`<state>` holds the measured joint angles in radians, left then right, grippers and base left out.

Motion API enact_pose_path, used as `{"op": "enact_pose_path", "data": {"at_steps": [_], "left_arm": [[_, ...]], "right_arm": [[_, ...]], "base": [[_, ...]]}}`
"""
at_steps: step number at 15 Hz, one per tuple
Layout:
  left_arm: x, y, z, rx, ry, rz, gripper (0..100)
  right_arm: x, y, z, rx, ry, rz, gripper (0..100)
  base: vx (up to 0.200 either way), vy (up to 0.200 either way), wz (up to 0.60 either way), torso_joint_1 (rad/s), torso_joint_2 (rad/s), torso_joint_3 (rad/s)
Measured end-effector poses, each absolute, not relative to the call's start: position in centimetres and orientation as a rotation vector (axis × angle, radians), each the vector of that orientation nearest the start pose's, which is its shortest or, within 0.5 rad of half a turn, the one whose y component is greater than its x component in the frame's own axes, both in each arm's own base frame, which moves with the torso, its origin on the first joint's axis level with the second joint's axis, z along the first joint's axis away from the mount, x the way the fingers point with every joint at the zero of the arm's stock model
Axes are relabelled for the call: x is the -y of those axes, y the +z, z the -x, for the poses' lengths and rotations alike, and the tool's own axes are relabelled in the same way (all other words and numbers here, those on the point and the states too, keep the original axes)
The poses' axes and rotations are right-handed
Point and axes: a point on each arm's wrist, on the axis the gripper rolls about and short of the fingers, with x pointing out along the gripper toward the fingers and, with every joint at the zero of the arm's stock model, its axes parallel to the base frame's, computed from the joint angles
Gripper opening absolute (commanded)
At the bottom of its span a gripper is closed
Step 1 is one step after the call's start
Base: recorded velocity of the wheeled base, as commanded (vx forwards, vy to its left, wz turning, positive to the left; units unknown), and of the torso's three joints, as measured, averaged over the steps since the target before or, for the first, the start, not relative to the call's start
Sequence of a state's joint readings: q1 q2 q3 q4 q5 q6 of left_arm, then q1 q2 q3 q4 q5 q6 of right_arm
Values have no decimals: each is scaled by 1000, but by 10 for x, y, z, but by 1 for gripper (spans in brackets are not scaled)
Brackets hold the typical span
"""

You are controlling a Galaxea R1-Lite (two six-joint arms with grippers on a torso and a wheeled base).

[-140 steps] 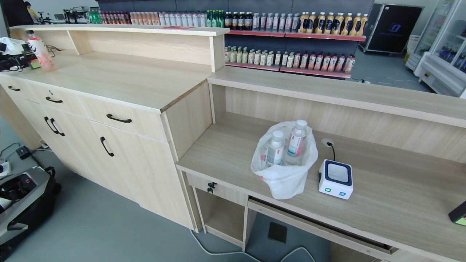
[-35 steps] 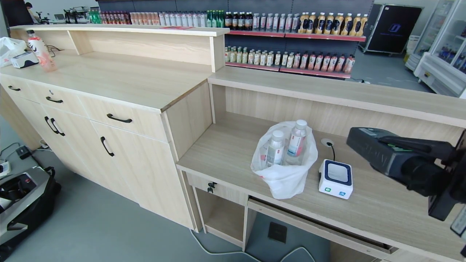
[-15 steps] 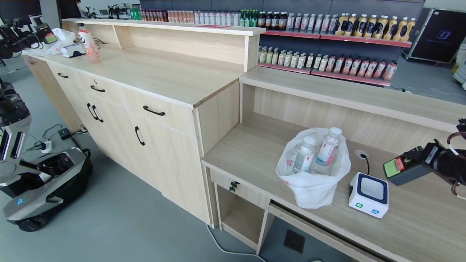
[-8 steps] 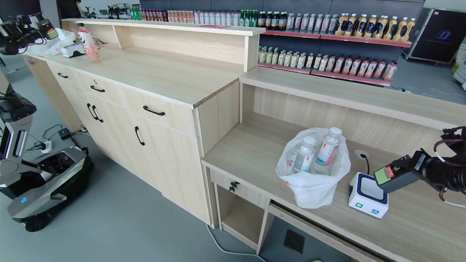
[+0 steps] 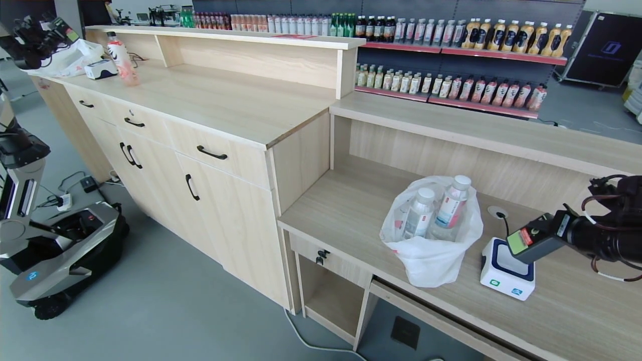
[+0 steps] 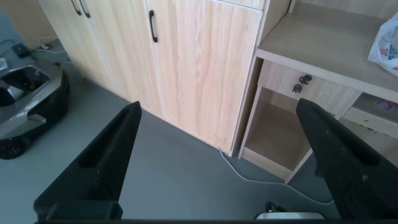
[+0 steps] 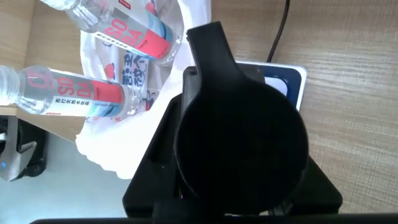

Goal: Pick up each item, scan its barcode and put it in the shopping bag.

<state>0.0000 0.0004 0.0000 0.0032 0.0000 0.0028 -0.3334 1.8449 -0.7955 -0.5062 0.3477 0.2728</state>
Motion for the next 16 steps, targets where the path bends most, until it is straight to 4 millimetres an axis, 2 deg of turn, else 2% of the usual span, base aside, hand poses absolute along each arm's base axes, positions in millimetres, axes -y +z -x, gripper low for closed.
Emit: {"op": "enact_pose_path", "data": {"at_steps": [6,16], "left_arm": [[0,75,23,-4,0,-2,100],[0,75,23,-3,0,-2,100]], "right_arm": [[94,108,-319,-541,-26,-413,0],[89,95,-339,-539,12,-374,0]], "base": [[0,0,0,0,0,0],[0,0,0,0,0,0]]}}
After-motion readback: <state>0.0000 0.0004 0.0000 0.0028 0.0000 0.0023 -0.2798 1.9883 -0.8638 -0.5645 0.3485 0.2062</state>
